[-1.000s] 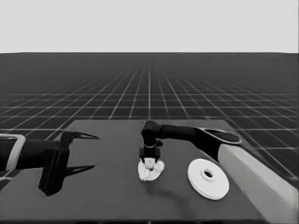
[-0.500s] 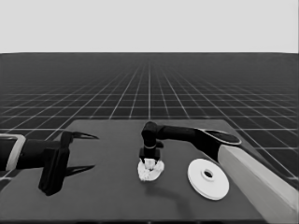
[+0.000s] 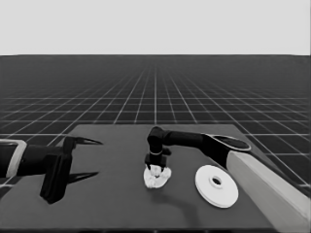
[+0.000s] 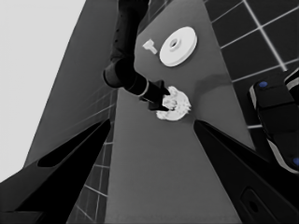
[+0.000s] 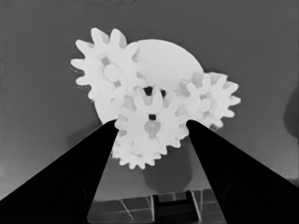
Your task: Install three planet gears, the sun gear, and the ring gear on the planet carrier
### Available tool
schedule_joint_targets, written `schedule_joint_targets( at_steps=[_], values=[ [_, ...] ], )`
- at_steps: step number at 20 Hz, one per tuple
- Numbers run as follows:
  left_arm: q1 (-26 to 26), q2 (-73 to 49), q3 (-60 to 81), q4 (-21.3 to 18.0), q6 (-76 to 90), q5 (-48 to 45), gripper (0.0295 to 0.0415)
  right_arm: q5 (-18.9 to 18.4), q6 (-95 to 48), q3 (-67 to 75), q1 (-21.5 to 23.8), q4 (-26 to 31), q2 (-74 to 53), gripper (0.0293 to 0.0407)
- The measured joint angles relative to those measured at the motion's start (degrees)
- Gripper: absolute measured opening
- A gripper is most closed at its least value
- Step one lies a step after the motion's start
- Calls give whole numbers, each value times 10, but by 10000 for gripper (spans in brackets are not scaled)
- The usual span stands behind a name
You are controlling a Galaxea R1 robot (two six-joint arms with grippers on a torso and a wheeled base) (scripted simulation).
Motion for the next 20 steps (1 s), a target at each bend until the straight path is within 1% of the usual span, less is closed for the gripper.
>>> schedule_joint_targets(
  at_steps=[20],
  values=[
    [0, 0, 0, 0, 0, 0, 385, 0, 120, -1, -2, 0, -1, 309]
  ],
)
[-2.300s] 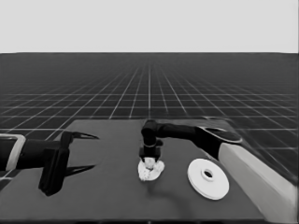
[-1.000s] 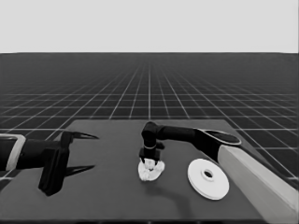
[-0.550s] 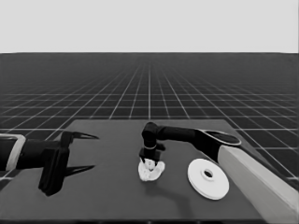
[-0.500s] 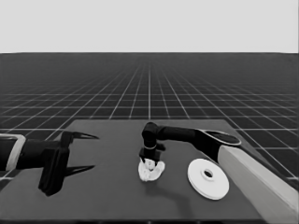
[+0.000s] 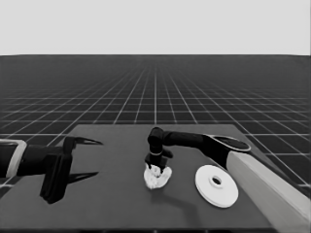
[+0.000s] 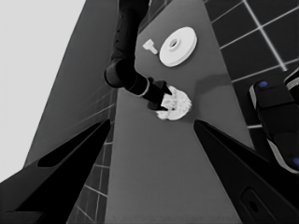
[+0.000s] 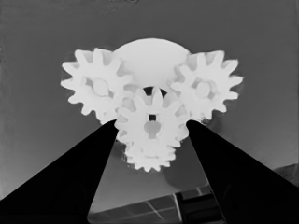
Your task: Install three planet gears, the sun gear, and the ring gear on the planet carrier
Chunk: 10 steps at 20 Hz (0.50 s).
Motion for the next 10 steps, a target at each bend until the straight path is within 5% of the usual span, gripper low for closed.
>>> schedule_joint_targets(
  at_steps=[10],
  values=[
    [0, 0, 0, 0, 0, 0, 385, 0, 60, 0, 0, 0, 0, 309]
  ],
)
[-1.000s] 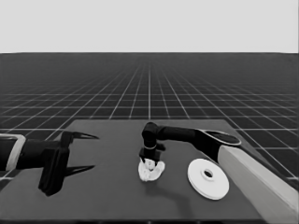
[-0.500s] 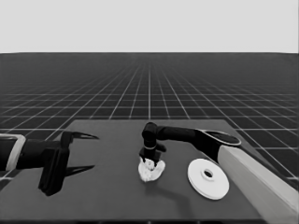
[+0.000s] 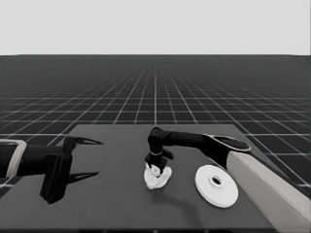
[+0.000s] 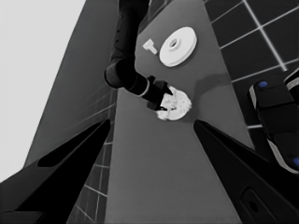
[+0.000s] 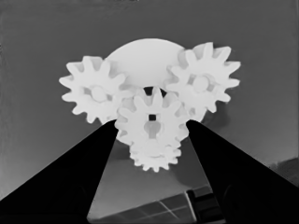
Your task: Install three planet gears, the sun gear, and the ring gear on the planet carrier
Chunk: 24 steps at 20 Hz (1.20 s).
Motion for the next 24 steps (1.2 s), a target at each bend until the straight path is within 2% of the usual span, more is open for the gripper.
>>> schedule_joint_targets(
  at_steps=[24],
  values=[
    [0, 0, 0, 0, 0, 0, 385, 0, 144, 0, 0, 0, 0, 309]
  ],
)
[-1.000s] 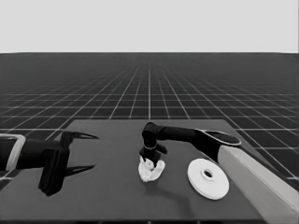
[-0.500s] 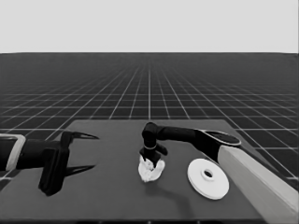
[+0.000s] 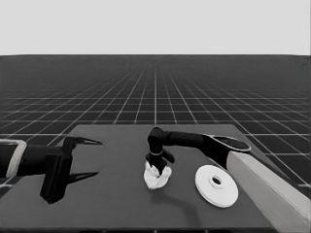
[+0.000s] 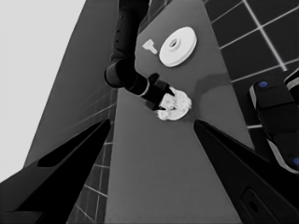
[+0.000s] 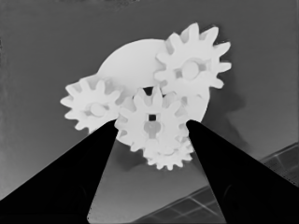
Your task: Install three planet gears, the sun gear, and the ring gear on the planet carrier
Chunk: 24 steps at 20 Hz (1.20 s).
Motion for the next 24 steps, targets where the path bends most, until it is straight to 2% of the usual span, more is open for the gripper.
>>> schedule_joint_targets(
  at_steps=[24],
  values=[
    [0, 0, 0, 0, 0, 0, 385, 0, 144, 0, 0, 0, 0, 309]
  ],
)
